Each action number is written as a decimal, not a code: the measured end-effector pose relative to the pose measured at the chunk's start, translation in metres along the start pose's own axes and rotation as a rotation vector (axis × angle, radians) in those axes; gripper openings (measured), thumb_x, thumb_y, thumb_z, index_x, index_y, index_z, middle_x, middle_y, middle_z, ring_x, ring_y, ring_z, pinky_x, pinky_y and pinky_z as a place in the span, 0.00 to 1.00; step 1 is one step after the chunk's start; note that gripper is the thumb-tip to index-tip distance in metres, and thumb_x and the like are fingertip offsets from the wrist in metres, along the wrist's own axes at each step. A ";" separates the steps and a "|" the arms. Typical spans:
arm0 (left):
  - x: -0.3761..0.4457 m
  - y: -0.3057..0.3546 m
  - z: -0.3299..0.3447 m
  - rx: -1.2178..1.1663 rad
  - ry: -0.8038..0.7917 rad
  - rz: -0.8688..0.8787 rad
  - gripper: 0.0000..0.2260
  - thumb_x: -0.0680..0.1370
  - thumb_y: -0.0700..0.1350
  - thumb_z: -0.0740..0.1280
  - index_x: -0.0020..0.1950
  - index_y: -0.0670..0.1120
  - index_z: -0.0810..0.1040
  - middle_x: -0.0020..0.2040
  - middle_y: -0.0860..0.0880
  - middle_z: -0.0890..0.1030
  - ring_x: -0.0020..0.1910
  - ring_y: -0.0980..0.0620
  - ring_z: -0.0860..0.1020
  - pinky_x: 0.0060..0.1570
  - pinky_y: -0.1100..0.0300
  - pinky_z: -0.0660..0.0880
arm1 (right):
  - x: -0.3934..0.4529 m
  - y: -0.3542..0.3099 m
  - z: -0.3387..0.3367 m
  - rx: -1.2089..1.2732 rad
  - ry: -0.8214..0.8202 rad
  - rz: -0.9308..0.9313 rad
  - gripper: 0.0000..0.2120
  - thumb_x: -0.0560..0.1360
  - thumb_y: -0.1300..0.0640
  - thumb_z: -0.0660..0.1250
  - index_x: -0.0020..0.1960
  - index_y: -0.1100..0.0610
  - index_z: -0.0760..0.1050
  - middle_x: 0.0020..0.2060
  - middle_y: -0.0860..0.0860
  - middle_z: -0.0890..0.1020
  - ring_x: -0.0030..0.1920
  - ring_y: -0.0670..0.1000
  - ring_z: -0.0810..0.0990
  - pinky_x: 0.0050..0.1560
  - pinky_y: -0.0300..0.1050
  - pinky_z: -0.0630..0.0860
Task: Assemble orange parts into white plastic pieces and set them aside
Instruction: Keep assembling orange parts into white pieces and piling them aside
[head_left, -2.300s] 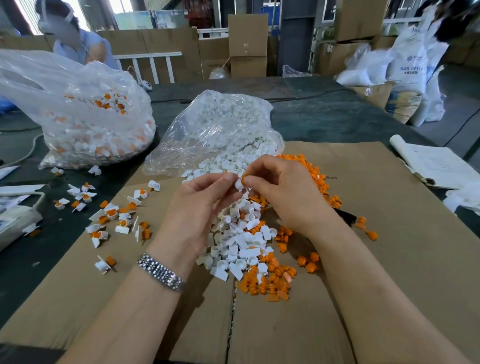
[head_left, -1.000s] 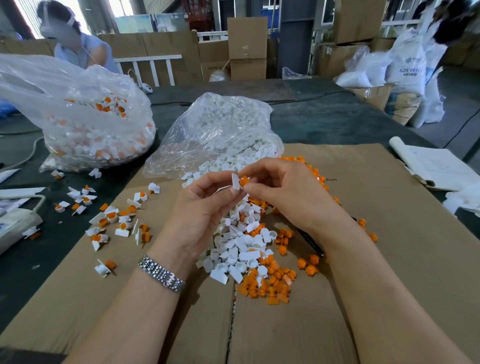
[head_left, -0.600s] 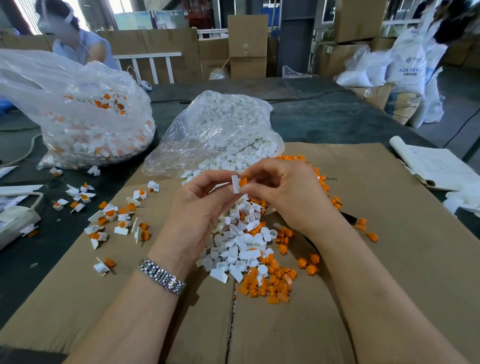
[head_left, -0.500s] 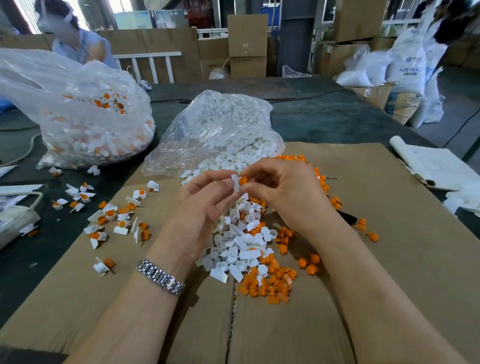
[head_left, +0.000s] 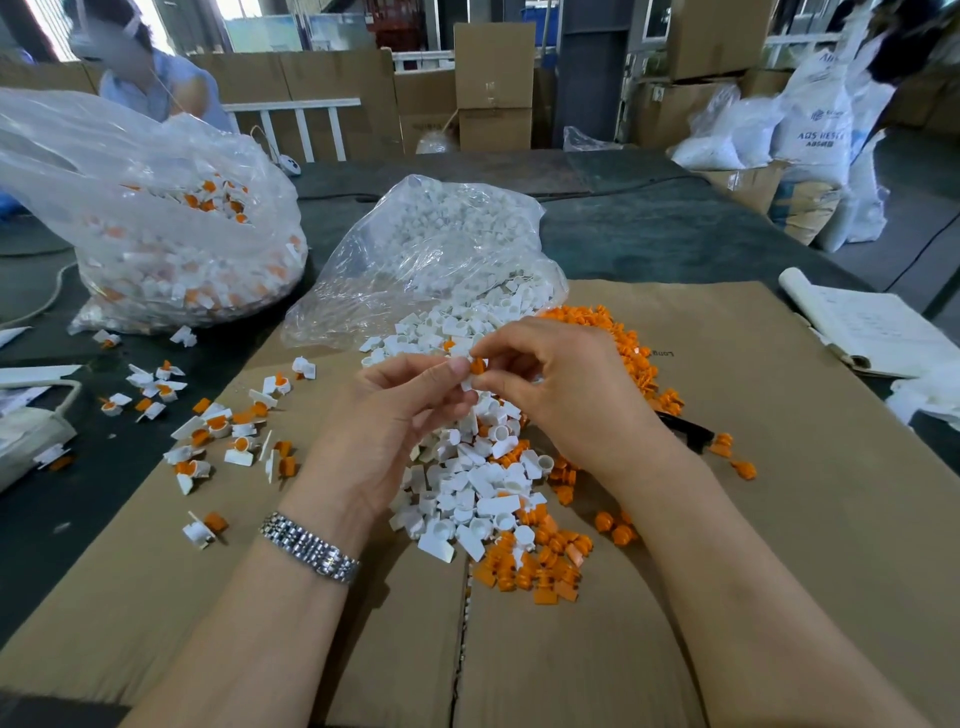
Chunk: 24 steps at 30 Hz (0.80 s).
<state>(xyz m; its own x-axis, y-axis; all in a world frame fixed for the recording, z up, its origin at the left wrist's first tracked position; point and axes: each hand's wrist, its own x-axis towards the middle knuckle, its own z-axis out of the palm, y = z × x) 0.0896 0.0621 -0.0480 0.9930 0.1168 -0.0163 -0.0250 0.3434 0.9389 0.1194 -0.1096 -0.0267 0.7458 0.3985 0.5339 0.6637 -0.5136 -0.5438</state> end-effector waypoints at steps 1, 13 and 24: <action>0.000 0.000 -0.001 0.003 0.004 -0.009 0.03 0.70 0.40 0.77 0.41 0.41 0.88 0.39 0.42 0.85 0.38 0.49 0.85 0.40 0.64 0.81 | 0.000 0.000 0.000 0.003 -0.001 0.000 0.10 0.74 0.57 0.75 0.55 0.55 0.83 0.43 0.47 0.82 0.43 0.43 0.79 0.49 0.40 0.78; -0.002 0.005 -0.007 0.036 -0.040 -0.062 0.04 0.69 0.41 0.76 0.42 0.41 0.87 0.38 0.41 0.85 0.36 0.47 0.85 0.37 0.64 0.81 | 0.000 -0.001 -0.001 0.007 -0.088 0.040 0.11 0.75 0.56 0.74 0.57 0.54 0.83 0.45 0.47 0.84 0.45 0.44 0.80 0.52 0.43 0.78; 0.001 0.006 -0.002 0.006 0.012 -0.031 0.03 0.67 0.36 0.77 0.38 0.42 0.86 0.39 0.42 0.86 0.35 0.49 0.85 0.35 0.64 0.81 | 0.002 0.009 -0.013 0.069 -0.088 0.198 0.17 0.73 0.48 0.76 0.60 0.49 0.80 0.44 0.43 0.82 0.45 0.41 0.81 0.50 0.38 0.79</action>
<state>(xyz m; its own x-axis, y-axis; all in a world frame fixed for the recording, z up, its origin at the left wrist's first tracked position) 0.0899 0.0657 -0.0433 0.9919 0.1173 -0.0492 0.0063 0.3414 0.9399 0.1260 -0.1236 -0.0220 0.8622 0.3614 0.3550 0.5037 -0.5366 -0.6771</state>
